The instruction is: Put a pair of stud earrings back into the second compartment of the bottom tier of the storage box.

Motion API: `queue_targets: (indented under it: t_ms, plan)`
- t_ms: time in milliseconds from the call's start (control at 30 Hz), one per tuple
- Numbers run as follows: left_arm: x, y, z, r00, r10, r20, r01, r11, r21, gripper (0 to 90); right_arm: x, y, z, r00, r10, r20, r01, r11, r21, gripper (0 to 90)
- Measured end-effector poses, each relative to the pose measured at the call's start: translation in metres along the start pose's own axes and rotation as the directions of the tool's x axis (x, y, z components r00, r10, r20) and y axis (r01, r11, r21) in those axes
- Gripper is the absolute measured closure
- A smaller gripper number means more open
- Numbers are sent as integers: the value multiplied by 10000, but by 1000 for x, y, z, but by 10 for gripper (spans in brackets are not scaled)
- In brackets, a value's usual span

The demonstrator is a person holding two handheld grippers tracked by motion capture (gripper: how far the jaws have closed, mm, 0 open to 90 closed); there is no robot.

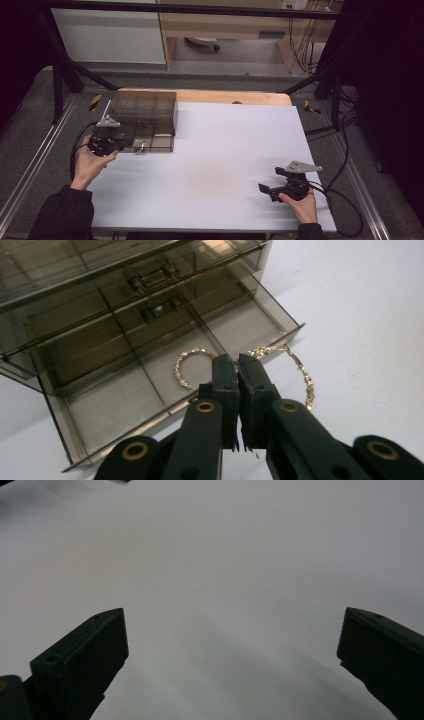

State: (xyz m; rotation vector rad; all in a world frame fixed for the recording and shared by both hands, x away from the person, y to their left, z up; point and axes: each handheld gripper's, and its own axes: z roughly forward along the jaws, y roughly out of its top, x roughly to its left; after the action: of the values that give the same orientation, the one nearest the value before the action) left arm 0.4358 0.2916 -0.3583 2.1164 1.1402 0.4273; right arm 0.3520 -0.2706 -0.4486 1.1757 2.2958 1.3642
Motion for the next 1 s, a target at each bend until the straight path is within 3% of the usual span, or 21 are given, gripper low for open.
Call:
queue_targets:
  t_ms: [633, 1000]
  plan:
    - [27, 5, 32, 9954, -596, -753, 619, 9977, 288, 865, 0, 0, 0, 10000, 3, 13, -3, 10000, 36, 7]
    - [28, 0, 48, 9946, -446, -941, 488, 9979, 431, 865, -1, 0, 0, 10000, -40, -2, 40, 10000, 9, 7]
